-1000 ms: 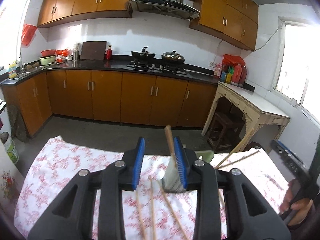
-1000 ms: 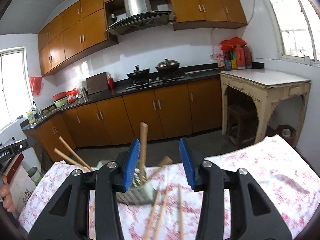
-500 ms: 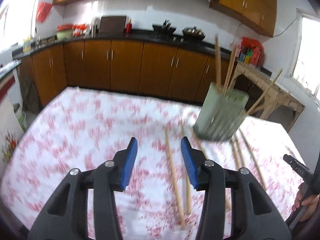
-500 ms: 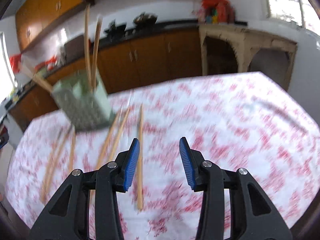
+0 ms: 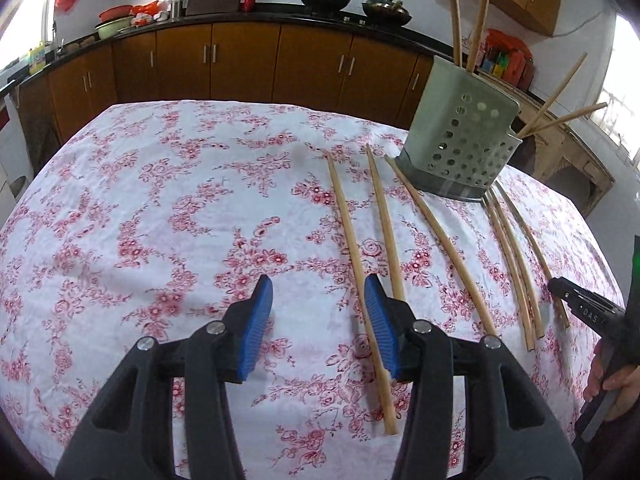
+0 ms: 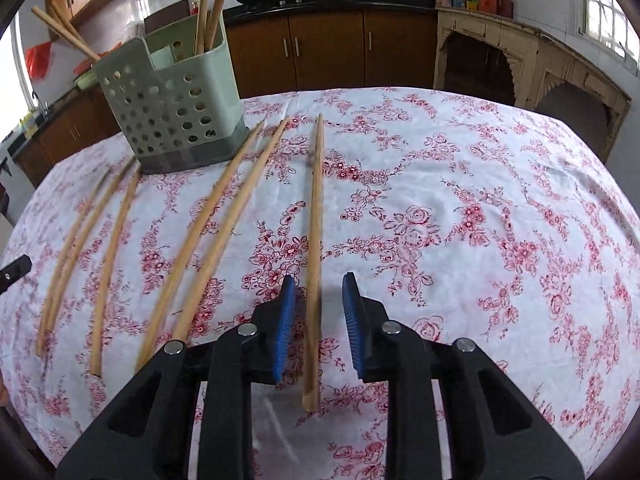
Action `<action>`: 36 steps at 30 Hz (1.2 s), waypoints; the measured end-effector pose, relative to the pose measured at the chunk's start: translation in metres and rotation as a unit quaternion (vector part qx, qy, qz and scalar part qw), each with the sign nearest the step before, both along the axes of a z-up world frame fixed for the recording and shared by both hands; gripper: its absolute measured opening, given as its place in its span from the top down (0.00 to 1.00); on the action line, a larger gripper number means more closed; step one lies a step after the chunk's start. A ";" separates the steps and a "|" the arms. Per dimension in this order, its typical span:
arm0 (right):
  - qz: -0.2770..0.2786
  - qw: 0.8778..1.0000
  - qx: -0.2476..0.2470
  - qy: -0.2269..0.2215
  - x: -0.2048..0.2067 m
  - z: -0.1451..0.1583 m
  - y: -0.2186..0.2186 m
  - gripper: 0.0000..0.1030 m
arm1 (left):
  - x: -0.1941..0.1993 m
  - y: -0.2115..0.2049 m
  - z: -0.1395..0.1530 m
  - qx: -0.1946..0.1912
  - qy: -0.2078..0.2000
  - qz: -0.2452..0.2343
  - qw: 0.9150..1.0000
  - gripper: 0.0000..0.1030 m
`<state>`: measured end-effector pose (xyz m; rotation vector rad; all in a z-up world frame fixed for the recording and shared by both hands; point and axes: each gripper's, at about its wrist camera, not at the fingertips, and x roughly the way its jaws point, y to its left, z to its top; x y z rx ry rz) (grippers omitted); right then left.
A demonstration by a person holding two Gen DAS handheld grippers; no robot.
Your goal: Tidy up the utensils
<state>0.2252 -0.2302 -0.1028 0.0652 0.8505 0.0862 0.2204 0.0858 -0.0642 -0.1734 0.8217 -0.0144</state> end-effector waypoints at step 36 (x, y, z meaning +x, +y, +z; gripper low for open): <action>-0.065 0.998 0.000 0.001 0.011 -0.002 -0.023 0.93 | 0.042 0.001 -0.024 0.048 0.035 0.014 0.998 0.89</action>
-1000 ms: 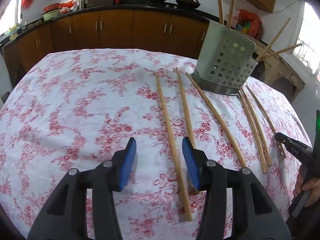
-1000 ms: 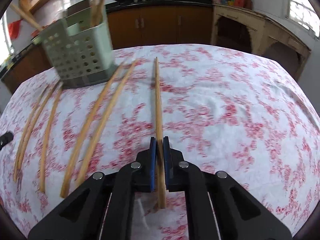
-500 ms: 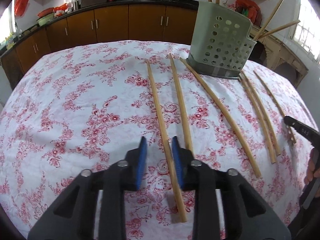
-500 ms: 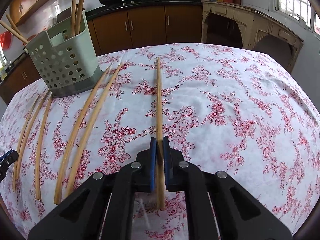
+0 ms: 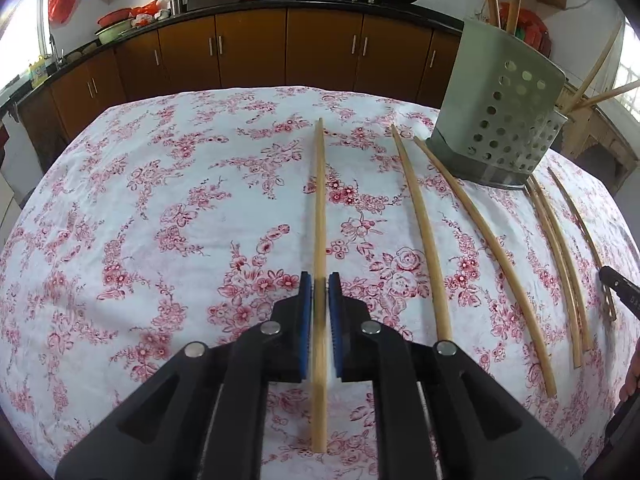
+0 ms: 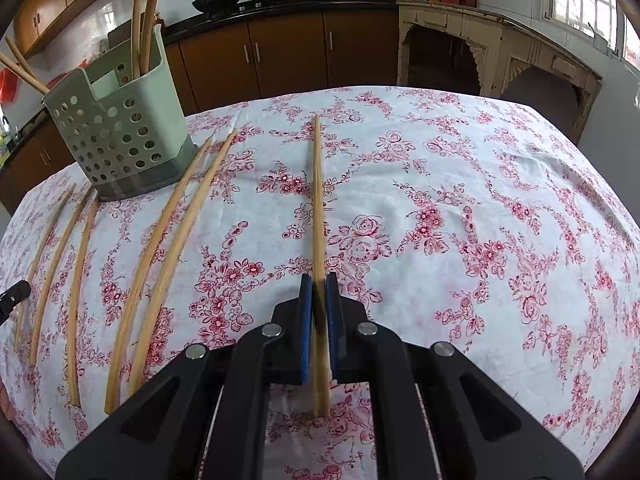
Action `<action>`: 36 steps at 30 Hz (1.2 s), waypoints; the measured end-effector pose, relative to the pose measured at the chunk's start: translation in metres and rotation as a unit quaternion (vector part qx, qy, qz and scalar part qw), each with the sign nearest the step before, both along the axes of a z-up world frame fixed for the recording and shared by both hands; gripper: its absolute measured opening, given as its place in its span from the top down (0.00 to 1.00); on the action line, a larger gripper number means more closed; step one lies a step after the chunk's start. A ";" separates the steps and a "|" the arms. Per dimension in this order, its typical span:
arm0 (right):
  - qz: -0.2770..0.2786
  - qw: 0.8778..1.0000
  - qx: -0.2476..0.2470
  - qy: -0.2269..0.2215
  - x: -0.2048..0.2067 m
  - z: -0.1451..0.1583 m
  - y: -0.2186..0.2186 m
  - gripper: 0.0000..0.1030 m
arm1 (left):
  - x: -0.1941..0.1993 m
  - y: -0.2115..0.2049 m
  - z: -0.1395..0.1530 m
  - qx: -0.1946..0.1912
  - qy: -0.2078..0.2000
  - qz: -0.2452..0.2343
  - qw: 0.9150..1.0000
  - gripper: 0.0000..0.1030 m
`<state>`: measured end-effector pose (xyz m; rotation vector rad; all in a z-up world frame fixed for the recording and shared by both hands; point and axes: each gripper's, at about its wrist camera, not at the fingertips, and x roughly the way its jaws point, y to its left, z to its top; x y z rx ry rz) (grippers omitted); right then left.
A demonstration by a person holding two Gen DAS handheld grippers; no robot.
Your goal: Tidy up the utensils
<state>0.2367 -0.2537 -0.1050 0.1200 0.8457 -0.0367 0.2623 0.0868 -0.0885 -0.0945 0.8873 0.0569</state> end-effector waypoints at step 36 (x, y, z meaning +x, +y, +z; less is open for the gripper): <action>0.006 1.000 0.016 -0.027 -0.020 0.019 -0.009 0.93 | -0.026 -0.005 0.011 0.012 0.016 -0.026 0.999 0.93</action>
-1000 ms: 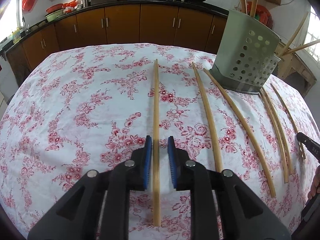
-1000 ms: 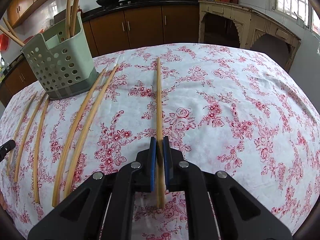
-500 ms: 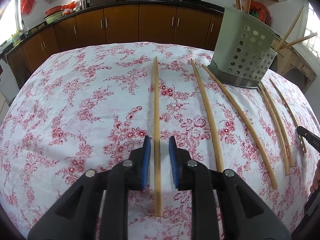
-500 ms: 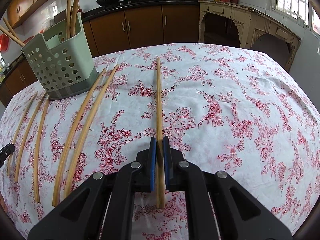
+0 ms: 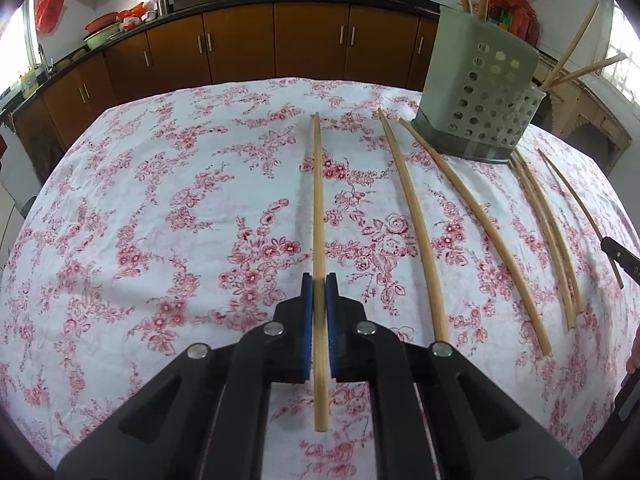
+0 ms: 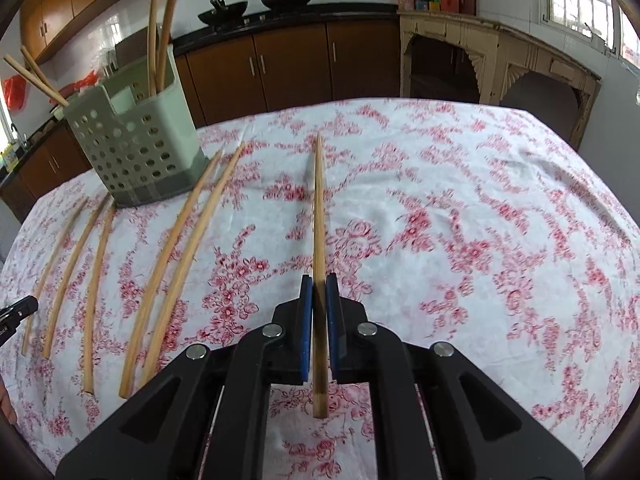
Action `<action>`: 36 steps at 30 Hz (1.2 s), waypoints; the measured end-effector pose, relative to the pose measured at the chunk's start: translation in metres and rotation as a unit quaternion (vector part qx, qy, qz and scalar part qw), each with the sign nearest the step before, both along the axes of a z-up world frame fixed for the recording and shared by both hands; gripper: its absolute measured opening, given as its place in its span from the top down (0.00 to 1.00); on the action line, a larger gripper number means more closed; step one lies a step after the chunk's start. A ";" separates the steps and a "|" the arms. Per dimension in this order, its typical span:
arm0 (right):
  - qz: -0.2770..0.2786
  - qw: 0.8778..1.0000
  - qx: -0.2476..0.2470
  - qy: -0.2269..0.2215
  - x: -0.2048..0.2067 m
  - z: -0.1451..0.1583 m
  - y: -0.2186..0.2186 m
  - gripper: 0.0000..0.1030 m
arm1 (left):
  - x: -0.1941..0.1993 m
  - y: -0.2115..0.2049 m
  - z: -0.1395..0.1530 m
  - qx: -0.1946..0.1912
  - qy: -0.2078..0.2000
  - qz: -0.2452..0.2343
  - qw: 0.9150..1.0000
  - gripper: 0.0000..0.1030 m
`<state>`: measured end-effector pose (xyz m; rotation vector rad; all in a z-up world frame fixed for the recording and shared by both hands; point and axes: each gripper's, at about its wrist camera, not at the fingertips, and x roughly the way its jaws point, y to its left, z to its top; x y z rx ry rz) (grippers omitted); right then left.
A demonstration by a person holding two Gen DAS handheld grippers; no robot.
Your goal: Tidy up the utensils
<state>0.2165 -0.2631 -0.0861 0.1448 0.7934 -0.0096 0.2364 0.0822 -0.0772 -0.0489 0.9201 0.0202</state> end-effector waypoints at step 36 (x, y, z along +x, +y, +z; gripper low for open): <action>-0.005 1.000 -0.009 0.028 0.005 -0.015 -0.006 0.93 | -0.017 -0.001 -0.011 0.029 -0.015 0.009 0.999 0.93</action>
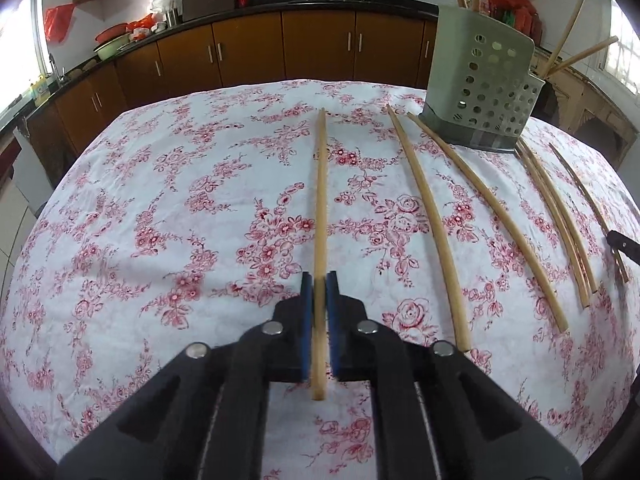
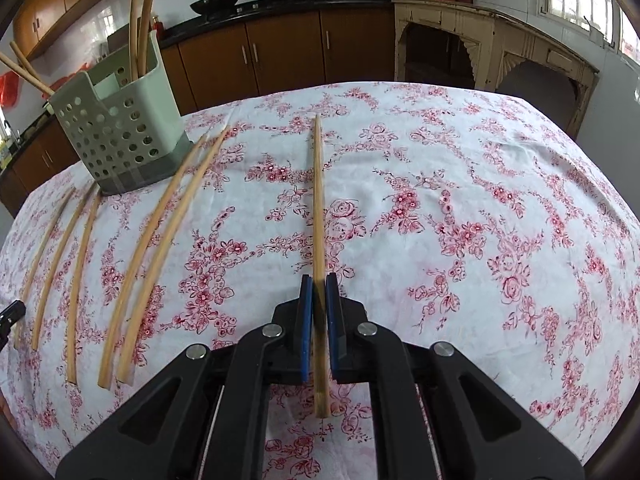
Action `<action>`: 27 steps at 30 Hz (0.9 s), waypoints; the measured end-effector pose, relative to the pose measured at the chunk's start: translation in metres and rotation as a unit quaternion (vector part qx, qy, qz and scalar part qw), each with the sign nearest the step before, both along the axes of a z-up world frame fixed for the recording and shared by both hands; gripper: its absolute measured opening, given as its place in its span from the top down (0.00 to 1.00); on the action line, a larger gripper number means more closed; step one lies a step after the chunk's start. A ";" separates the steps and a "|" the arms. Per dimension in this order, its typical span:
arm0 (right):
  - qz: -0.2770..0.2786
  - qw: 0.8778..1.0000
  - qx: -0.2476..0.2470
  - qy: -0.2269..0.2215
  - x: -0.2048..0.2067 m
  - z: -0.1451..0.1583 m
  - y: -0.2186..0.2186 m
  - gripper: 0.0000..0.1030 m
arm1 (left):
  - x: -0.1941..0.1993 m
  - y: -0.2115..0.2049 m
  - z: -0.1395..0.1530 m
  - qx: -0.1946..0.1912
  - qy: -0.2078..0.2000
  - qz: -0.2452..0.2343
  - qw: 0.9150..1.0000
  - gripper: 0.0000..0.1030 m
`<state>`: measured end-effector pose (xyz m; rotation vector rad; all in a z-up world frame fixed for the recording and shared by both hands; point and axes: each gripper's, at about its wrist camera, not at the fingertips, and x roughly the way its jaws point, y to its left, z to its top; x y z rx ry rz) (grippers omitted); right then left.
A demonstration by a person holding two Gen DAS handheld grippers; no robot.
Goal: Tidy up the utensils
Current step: 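Lift the right gripper's chopstick upright over the green holder while the left gripper lifts its chopstick there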
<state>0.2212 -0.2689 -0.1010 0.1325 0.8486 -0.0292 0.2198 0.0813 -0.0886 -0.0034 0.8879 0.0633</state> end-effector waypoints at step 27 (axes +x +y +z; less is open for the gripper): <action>-0.006 0.990 0.021 -0.142 -0.020 0.093 -0.017 0.93 | -0.007 0.009 0.114 -0.052 -0.134 -0.013 0.990 0.93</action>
